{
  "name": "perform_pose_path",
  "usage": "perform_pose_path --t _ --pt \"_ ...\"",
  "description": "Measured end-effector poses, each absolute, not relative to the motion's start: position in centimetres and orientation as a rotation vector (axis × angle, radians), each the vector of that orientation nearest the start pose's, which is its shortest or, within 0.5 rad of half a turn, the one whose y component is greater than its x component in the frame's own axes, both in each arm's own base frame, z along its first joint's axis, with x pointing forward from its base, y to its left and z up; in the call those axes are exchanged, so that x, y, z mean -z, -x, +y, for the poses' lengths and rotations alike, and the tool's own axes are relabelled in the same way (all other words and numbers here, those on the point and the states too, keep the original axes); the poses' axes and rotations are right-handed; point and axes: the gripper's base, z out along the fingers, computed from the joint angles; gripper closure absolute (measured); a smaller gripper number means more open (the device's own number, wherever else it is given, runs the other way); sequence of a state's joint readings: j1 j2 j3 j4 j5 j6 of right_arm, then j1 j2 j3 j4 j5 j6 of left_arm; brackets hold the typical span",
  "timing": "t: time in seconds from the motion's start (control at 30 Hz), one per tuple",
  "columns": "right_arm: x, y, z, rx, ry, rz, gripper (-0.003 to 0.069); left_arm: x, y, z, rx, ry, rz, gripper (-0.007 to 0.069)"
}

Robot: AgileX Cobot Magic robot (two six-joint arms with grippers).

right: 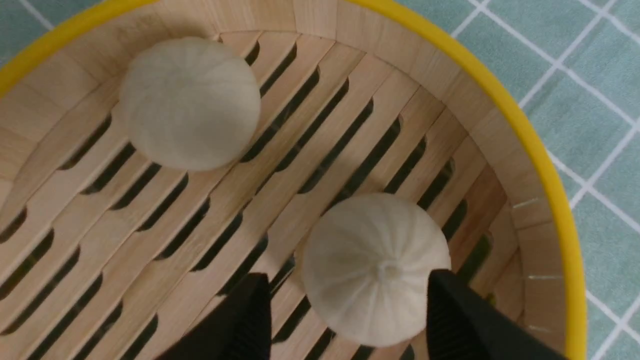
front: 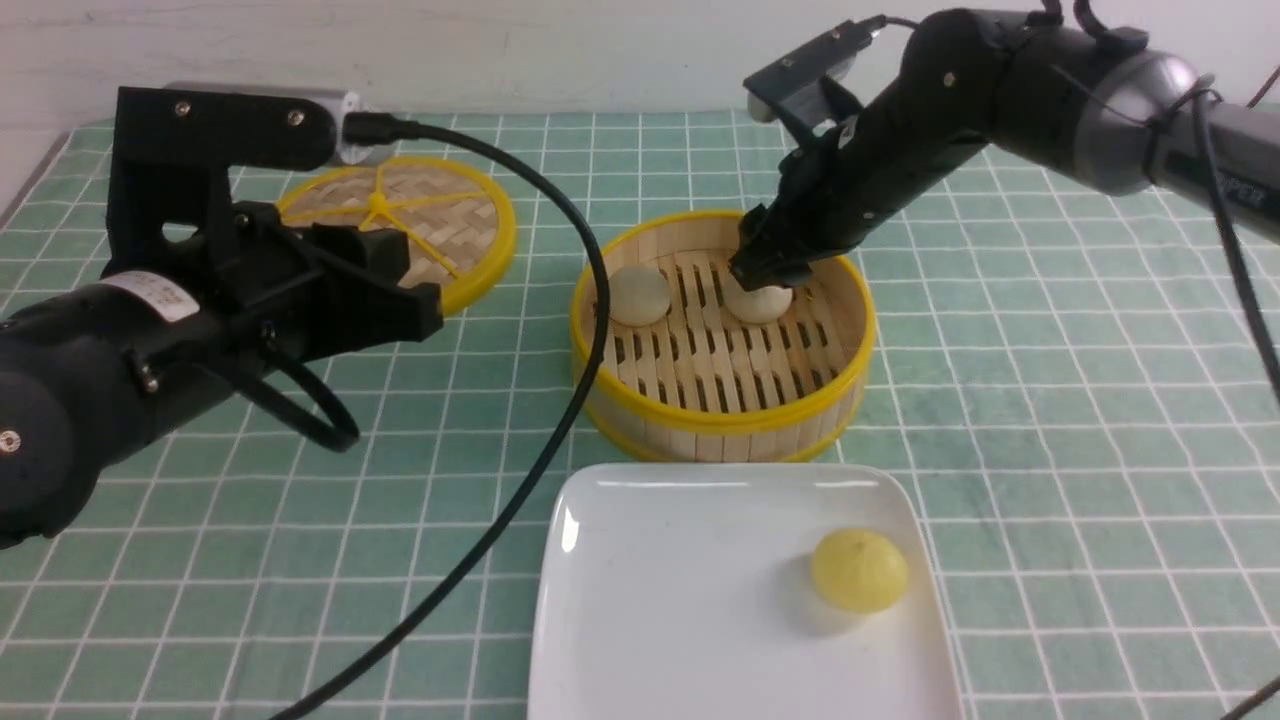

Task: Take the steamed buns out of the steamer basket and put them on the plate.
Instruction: Use the right arm to grab the steamed stuffed bun that is closest to it

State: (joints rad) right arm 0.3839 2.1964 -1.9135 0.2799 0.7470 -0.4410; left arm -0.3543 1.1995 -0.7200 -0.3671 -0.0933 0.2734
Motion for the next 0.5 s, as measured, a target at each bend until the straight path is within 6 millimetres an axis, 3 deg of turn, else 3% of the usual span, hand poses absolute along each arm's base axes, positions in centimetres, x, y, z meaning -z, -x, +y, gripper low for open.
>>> perform_pose_path --t 0.3,0.47,0.5 --pt "-21.5 -46.9 20.6 -0.259 0.868 2.341 0.0257 -29.7 -24.5 -8.8 0.276 -0.224 1.874 0.0379" --pt "-21.4 -47.0 20.4 -0.206 0.904 2.337 0.037 -29.7 -24.5 -8.8 0.276 -0.225 1.875 0.0379" --pt "-21.1 -47.0 20.3 -0.194 0.919 2.349 0.0458 -29.7 -24.5 -8.8 0.276 -0.225 1.875 0.0379"
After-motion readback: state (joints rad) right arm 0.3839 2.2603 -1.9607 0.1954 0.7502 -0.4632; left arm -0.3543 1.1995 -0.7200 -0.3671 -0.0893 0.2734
